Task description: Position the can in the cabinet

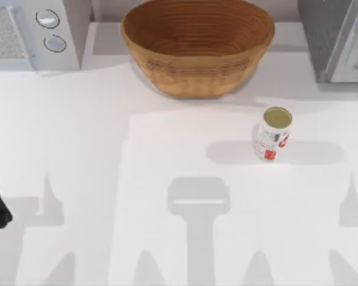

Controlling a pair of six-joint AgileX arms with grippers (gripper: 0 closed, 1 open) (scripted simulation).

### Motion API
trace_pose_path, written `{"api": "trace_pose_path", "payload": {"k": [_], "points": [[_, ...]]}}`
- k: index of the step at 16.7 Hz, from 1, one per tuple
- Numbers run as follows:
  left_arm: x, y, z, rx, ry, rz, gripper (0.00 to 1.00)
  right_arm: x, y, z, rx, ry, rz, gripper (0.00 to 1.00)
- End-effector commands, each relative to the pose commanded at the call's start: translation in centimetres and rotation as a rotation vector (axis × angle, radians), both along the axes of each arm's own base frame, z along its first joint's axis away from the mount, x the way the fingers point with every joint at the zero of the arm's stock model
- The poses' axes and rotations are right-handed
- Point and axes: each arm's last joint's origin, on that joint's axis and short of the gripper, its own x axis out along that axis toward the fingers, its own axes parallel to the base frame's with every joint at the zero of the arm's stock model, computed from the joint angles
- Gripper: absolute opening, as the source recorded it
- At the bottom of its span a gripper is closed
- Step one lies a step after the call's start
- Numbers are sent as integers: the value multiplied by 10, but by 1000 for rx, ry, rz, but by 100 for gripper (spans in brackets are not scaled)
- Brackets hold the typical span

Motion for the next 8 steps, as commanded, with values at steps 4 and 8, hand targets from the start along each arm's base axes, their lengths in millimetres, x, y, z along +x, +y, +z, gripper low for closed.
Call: {"api": "trace_pose_path", "payload": {"k": [4,8], "points": [[0,0,0,0,0,0,100,0,1,6,8,-21,1,100],[0,0,0,0,0,0,100,7,6,27,36,-87,4,100]]}}
